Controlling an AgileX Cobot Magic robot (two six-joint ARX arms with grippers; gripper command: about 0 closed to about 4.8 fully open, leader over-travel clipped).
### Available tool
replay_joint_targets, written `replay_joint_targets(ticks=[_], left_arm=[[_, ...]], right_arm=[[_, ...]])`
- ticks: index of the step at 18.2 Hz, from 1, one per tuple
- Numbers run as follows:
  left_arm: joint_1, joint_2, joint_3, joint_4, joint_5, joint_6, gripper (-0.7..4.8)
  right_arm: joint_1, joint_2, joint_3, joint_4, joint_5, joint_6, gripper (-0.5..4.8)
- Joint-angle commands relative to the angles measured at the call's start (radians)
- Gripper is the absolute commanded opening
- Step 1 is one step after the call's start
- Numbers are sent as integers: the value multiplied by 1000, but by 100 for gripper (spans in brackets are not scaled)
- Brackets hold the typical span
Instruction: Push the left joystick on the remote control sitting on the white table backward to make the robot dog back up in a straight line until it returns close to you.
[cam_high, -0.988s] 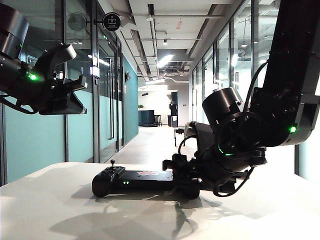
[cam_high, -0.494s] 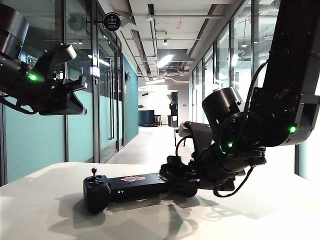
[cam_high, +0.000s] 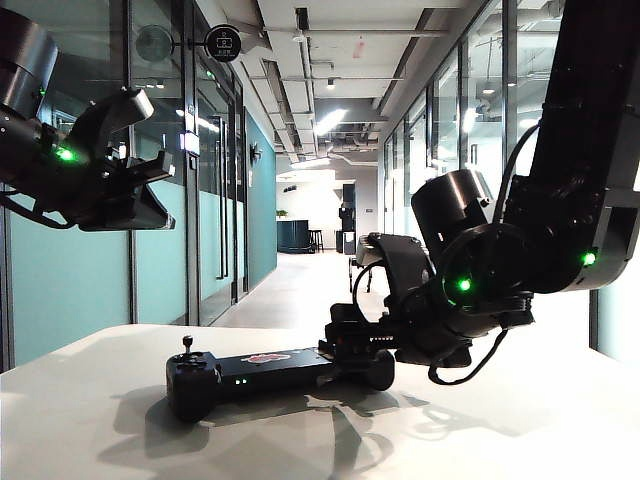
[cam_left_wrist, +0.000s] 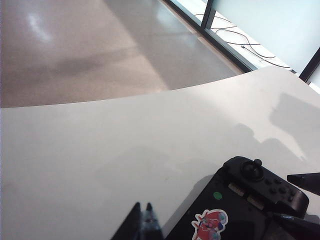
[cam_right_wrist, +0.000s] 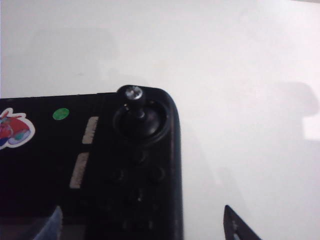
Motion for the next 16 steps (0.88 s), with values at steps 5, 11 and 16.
replay_joint_targets(ticks=[5, 11, 16], left_arm=[[-1, -3, 3, 5, 11, -20, -6], [-1, -3, 3, 2, 11, -20, -6], [-1, -3, 3, 2, 11, -20, -6]], right_arm=[[2, -3, 3, 14, -29, -2, 323], [2, -3, 3, -16, -29, -4, 323], [2, -3, 3, -21, -29, -50, 294]])
